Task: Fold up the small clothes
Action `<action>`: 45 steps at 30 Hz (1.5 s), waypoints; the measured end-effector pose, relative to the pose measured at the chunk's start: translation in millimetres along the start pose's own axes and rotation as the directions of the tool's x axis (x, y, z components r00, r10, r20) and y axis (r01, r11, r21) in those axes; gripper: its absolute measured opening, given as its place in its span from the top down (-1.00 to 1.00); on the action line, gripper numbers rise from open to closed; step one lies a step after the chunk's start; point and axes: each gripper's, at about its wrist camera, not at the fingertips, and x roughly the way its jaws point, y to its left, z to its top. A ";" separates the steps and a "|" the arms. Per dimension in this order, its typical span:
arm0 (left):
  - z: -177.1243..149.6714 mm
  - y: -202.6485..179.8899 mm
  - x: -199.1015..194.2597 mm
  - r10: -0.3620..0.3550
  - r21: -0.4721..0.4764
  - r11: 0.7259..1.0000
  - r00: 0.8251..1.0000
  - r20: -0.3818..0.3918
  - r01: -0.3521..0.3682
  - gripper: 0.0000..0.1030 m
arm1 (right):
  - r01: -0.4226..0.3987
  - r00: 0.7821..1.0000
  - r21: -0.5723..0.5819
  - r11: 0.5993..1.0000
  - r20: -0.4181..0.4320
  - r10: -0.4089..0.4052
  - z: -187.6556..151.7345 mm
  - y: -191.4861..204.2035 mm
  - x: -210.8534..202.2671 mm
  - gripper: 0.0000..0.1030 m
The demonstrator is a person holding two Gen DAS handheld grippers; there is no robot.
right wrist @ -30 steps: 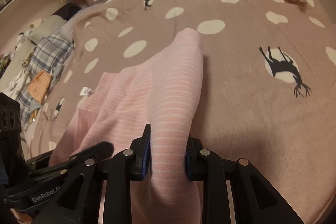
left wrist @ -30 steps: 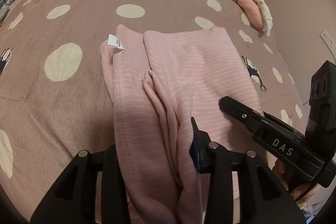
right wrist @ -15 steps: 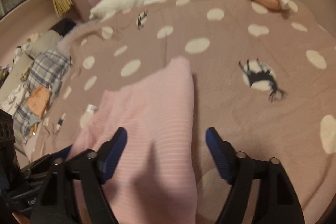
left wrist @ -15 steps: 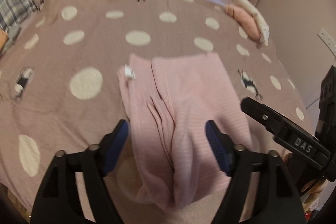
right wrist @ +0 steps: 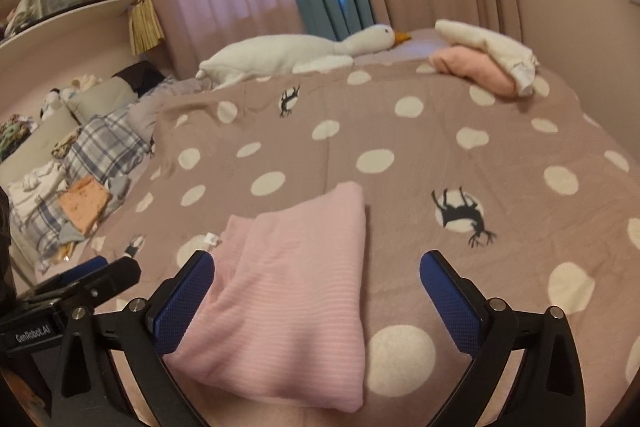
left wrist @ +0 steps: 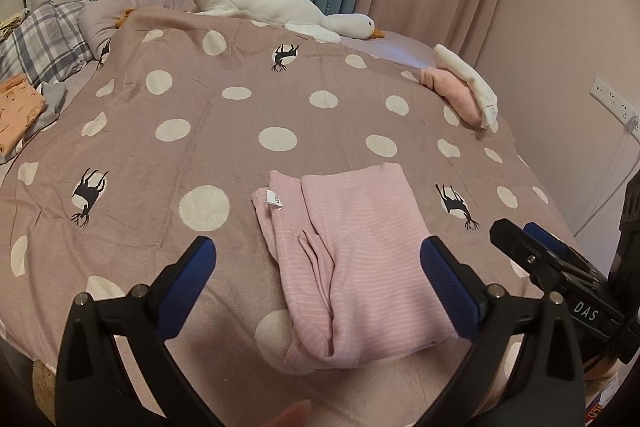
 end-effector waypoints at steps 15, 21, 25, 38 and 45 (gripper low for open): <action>-3.3 5.0 -1.9 -0.007 0.003 1.000 1.000 -0.025 0.007 -0.99 | 0.063 0.998 -0.017 0.998 0.016 -0.063 -2.9 7.3 -4.6 -0.97; -3.6 1.5 -4.8 -0.019 0.013 1.000 1.000 -0.021 0.020 -0.99 | 0.090 0.996 -0.036 0.995 0.017 -0.090 -5.0 11.8 -5.5 -0.97; -2.7 1.8 -5.8 -0.019 0.010 1.000 1.000 -0.017 0.020 -0.99 | 0.103 0.994 -0.049 0.993 0.028 -0.102 -5.2 15.0 -8.4 -0.97; -2.9 2.4 -5.6 -0.008 0.022 1.000 1.000 -0.015 0.009 -0.99 | 0.107 0.994 -0.061 0.992 0.023 -0.106 -6.8 16.6 -6.4 -0.97; -3.3 3.2 -6.2 -0.005 0.027 1.000 1.000 -0.016 0.005 -0.99 | 0.109 0.994 -0.060 0.992 0.021 -0.108 -6.9 16.9 -5.5 -0.98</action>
